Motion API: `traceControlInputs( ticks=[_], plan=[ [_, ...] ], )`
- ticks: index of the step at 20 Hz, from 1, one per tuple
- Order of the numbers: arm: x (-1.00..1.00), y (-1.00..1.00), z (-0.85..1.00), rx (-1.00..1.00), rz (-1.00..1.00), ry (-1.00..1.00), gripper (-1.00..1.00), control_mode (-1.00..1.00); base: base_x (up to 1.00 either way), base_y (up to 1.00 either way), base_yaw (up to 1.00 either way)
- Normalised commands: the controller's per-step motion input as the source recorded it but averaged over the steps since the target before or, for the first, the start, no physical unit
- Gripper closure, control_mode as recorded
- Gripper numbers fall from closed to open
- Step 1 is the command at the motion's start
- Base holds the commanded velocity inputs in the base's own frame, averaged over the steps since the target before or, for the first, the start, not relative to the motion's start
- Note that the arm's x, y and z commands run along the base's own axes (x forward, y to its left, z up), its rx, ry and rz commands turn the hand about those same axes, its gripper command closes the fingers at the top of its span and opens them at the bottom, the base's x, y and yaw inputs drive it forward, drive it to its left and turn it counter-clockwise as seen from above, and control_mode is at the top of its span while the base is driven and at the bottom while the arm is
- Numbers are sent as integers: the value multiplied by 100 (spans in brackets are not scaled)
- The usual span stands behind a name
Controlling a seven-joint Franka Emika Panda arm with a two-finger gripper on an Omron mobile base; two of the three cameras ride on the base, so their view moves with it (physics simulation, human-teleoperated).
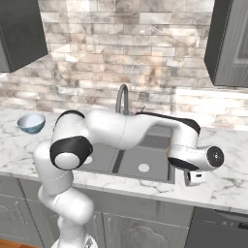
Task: Rinse each bowl for a few seconds and place them down in the sink or on the counter.
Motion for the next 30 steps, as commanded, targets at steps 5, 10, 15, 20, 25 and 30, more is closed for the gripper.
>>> traceControlInputs(
  ticks=[5,10,15,20,25,30],
  plan=[
    [8,-7,-28,7,-2,0,100,-100,0,0,0],
    [11,-10,-27,6,0,0,100,-100,0,0,0],
    [13,-12,-17,4,0,-1,100,-100,0,0,0],
    [12,-24,-14,5,1,-3,100,-100,0,0,0],
    [11,-25,-14,3,1,-4,100,-100,0,0,0],
    [13,-19,-19,3,1,-2,100,-100,0,0,0]
  ],
)
